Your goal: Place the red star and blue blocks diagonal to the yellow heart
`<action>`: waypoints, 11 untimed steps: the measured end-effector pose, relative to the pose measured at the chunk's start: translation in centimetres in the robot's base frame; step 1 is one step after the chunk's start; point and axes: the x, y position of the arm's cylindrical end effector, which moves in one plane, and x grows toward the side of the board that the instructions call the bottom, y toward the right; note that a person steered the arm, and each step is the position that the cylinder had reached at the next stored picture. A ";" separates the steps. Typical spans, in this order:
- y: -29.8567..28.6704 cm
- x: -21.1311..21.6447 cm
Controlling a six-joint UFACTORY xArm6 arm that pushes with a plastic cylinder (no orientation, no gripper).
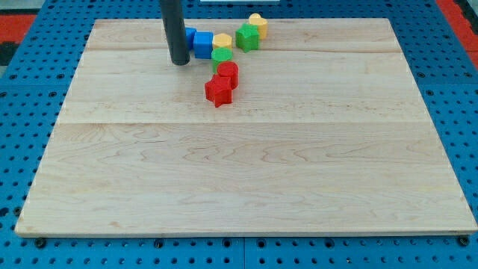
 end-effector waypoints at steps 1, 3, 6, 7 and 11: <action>0.0 -3.4; -3.6 0.5; 0.3 -1.6; 0.4 -2.6; 2.7 -1.4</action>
